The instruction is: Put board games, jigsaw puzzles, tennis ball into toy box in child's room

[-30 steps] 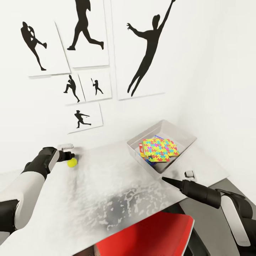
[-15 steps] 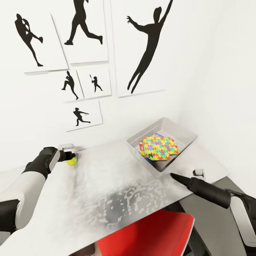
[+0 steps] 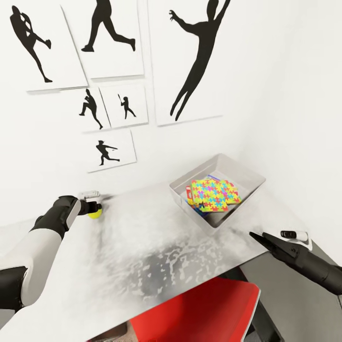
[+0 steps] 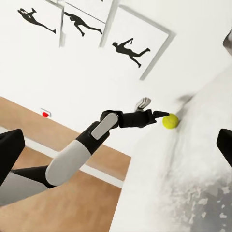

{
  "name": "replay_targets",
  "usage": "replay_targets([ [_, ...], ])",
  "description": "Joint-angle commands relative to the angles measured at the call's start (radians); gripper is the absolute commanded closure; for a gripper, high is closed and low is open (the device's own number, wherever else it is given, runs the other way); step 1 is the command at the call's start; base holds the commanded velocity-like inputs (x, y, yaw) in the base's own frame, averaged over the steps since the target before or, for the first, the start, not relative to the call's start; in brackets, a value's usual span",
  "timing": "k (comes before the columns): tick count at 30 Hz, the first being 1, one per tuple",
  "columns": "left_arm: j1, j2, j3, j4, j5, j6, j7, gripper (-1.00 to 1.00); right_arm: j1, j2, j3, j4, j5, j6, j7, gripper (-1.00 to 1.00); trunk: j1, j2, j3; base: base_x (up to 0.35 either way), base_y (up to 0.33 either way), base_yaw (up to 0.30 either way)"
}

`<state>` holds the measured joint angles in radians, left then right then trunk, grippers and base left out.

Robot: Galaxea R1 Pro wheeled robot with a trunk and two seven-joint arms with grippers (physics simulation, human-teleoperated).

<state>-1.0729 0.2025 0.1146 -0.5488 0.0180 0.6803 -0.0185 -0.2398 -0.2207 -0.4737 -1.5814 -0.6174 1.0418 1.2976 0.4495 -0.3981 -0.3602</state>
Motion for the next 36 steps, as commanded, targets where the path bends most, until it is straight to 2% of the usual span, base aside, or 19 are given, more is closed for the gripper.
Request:
replay_targets([
  [1, -0.002, 0.0, 0.003, -0.002, 0.002, 0.005, -0.003, -1.0, 0.0, -0.001, -0.004, 0.0, -0.001, 0.005, 0.007, -1.0, 0.0, -0.002, -0.003, 0.0, 0.0, 0.0],
  [6, -0.006, -0.004, 0.004, -0.004, 0.002, 0.008, -0.006, -1.0, 0.002, 0.0, -0.01, 0.0, -0.001, 0.005, 0.014, -1.0, 0.0, -0.002, -0.012, 0.0, 0.0, 0.0],
  [13, -0.007, -0.023, 0.005, -0.004, 0.002, 0.009, -0.006, -1.0, 0.002, 0.0, -0.011, 0.0, -0.001, 0.005, 0.017, -1.0, 0.0, -0.002, -0.023, 0.0, 0.0, 0.0],
  [21, -0.007, -0.023, 0.007, -0.004, 0.001, 0.008, -0.006, -1.0, 0.002, 0.0, -0.011, 0.0, 0.001, 0.005, 0.017, -1.0, 0.0, -0.002, -0.034, 0.0, 0.0, 0.0],
  [33, -0.007, -0.02, 0.007, -0.004, -0.001, 0.005, -0.003, -1.0, 0.002, 0.002, -0.011, 0.0, 0.004, 0.005, 0.016, -1.0, 0.0, -0.002, -0.036, 0.0, 0.0, 0.0],
  [36, -0.007, -0.019, 0.007, -0.004, -0.002, -0.018, -0.001, -1.0, 0.002, 0.003, -0.011, 0.0, 0.004, 0.005, 0.017, -1.0, 0.0, -0.002, -0.037, 0.0, 0.0, 0.0],
])
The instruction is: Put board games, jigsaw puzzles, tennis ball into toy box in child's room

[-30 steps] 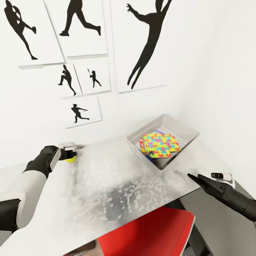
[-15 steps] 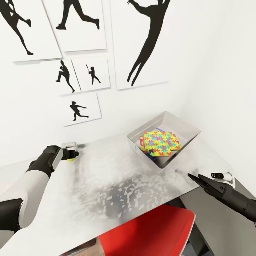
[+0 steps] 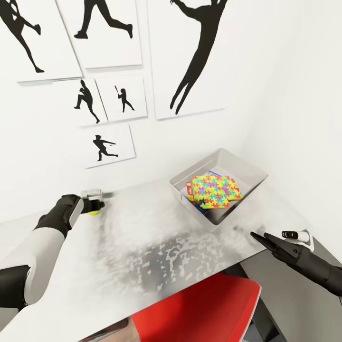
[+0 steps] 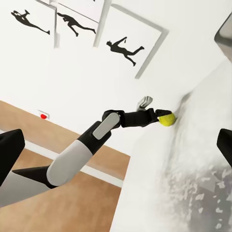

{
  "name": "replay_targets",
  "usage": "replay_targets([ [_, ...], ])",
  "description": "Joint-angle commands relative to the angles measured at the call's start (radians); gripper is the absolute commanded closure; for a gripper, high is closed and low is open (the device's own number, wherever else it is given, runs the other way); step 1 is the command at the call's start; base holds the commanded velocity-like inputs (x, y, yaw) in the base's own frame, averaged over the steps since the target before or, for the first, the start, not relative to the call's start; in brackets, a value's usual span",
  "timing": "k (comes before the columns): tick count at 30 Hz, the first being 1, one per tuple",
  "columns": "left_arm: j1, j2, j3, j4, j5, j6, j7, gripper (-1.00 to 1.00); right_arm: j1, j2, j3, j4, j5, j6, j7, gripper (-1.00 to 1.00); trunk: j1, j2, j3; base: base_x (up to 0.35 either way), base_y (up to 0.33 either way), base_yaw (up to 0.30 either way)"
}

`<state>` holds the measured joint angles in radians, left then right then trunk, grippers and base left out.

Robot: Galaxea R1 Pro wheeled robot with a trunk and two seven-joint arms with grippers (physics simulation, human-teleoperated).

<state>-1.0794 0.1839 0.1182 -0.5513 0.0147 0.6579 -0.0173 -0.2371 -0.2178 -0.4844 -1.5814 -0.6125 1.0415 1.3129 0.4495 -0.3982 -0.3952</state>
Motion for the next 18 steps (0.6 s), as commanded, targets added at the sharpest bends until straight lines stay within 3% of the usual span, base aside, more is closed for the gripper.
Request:
replay_targets([
  [1, -0.001, 0.0, 0.003, -0.001, 0.001, -0.004, -0.001, -1.0, -0.001, 0.0, 0.0, 0.0, -0.001, 0.006, 0.002, -1.0, 0.001, -0.002, -0.002, 0.0, 0.0, 0.0],
  [6, -0.001, 0.001, 0.004, 0.003, 0.001, -0.046, 0.004, -1.0, -0.001, 0.0, 0.0, 0.0, -0.001, 0.006, 0.002, -1.0, 0.001, -0.002, -0.006, 0.0, 0.0, 0.0],
  [18, -0.001, -0.003, 0.004, 0.009, -0.001, -0.048, 0.007, -1.0, -0.001, 0.0, 0.0, 0.0, -0.001, 0.006, 0.002, -1.0, 0.001, -0.002, -0.007, 0.0, 0.0, 0.0],
])
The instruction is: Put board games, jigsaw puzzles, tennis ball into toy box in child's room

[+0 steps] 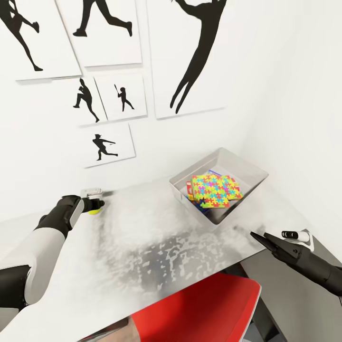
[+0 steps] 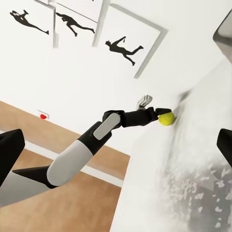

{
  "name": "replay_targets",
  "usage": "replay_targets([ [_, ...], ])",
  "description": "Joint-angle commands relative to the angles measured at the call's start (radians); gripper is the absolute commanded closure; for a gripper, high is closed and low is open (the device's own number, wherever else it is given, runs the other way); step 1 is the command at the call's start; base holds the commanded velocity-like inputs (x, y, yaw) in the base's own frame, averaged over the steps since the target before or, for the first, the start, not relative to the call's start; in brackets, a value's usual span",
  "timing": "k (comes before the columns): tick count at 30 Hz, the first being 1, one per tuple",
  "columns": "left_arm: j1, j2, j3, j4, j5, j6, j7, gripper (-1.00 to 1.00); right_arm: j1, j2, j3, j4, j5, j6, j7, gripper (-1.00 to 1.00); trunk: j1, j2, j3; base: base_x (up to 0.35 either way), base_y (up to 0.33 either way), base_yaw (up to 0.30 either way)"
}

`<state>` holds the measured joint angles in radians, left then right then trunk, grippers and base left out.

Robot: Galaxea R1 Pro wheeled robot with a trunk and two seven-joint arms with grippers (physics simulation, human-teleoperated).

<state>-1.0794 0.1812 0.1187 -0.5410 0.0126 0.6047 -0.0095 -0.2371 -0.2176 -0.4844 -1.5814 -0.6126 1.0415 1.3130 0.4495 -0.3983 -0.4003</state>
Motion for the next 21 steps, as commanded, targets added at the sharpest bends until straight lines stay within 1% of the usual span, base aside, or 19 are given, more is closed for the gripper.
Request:
replay_targets([
  [1, -0.001, -0.001, 0.003, -0.001, 0.001, 0.006, -0.001, -1.0, -0.001, 0.0, 0.0, 0.0, -0.001, 0.006, 0.002, -1.0, 0.001, -0.002, -0.002, 0.0, 0.0, 0.0],
  [9, -0.001, -0.003, 0.002, 0.002, -0.001, 0.01, 0.0, -1.0, -0.001, -0.001, 0.0, 0.0, -0.001, 0.006, 0.002, -1.0, 0.001, -0.002, -0.008, 0.0, 0.0, 0.0],
  [21, -0.001, -0.001, 0.002, 0.003, 0.0, 0.01, 0.0, -1.0, -0.001, -0.001, 0.0, 0.0, -0.001, 0.006, 0.002, -1.0, 0.001, -0.002, -0.009, 0.0, 0.0, 0.0],
])
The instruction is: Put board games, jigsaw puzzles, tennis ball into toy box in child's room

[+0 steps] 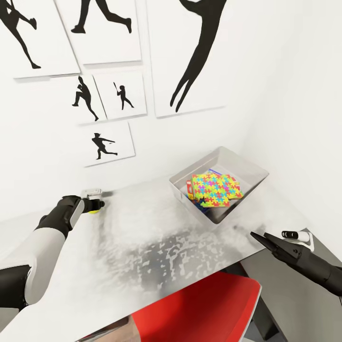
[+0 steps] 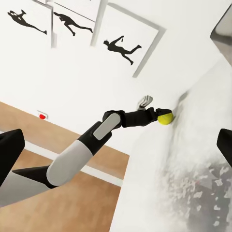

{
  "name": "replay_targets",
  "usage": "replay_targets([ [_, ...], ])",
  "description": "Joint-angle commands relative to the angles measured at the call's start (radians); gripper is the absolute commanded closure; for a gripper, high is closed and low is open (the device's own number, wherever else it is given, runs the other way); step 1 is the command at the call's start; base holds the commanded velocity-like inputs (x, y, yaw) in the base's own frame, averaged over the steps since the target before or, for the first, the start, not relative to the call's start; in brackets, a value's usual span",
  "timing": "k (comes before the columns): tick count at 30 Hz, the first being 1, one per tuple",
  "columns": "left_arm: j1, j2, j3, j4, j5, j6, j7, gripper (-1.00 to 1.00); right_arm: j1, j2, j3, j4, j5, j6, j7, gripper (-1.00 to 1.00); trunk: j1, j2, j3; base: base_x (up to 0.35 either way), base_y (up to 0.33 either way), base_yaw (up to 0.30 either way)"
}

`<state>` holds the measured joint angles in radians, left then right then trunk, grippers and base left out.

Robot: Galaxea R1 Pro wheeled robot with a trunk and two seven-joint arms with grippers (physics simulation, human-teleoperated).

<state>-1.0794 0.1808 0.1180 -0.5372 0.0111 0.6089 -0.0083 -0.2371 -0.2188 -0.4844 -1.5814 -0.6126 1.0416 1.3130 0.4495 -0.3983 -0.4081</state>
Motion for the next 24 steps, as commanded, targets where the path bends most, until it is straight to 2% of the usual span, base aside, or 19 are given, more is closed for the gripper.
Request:
replay_targets([
  [1, -0.001, 0.0, 0.003, -0.001, 0.001, 0.005, -0.001, -1.0, -0.001, 0.0, 0.0, 0.0, -0.001, 0.006, 0.002, -1.0, 0.001, -0.002, -0.002, 0.0, 0.0, 0.0],
  [6, -0.001, 0.0, 0.003, -0.001, 0.001, 0.005, -0.001, -1.0, -0.001, 0.001, 0.0, 0.0, -0.001, 0.006, 0.002, -1.0, 0.001, -0.002, -0.002, 0.0, 0.0, 0.0],
  [7, -0.001, 0.0, 0.003, -0.001, 0.001, 0.005, -0.001, 1.0, -0.001, 0.0, 0.0, 0.0, -0.001, 0.006, 0.002, -1.0, 0.001, -0.002, -0.002, 0.0, 0.0, 0.0],
  [24, -0.001, -0.001, 0.003, -0.001, 0.001, 0.005, -0.001, 1.0, -0.002, 0.003, 0.001, 0.0, 0.005, 0.006, 0.0, -1.0, 0.001, -0.002, -0.002, 0.0, 0.0, 0.0],
])
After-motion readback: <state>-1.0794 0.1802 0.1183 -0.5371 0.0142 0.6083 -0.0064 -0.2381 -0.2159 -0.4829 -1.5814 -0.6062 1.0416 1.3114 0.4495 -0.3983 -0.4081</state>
